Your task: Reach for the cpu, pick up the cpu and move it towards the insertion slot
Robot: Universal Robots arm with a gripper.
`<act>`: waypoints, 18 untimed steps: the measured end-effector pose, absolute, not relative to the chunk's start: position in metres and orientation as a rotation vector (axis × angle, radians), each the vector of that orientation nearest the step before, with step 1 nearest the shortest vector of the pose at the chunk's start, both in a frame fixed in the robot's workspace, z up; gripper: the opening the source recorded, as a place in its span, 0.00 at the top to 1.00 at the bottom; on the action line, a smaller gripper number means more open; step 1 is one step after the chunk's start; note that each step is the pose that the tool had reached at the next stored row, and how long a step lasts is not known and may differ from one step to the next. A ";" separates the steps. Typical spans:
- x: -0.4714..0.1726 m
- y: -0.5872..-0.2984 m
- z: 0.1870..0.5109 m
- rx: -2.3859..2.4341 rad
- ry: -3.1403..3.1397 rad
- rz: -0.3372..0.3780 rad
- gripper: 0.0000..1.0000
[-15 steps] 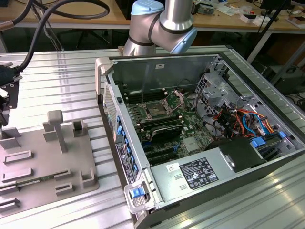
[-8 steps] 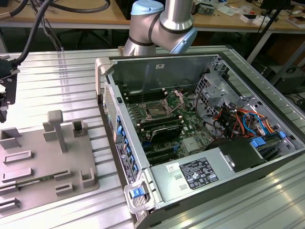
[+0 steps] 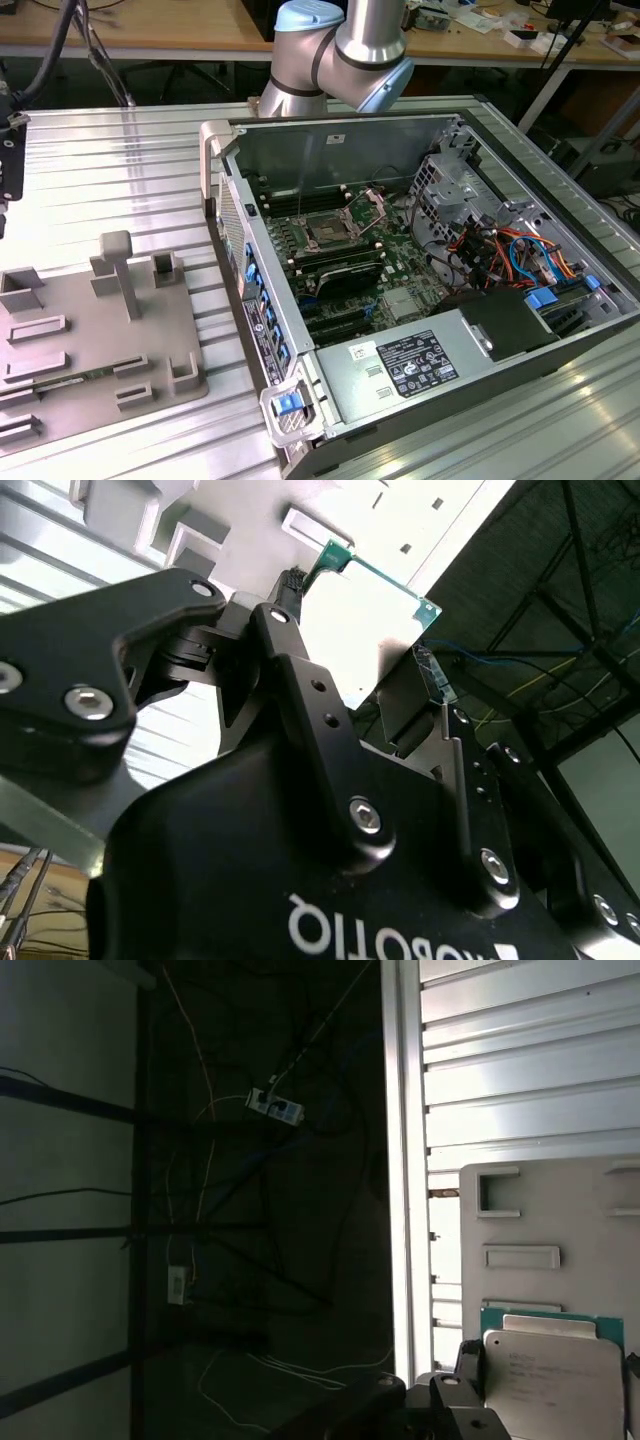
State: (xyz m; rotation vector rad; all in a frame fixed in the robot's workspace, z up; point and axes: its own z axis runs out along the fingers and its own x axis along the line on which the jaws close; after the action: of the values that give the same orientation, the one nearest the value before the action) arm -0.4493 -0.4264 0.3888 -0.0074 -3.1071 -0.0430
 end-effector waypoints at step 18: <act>-0.448 -0.426 0.401 -0.008 -3.107 -0.043 0.45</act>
State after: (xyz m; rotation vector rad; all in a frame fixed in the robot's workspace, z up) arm -0.4484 -0.4264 0.4014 -0.0076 -3.1070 -0.0429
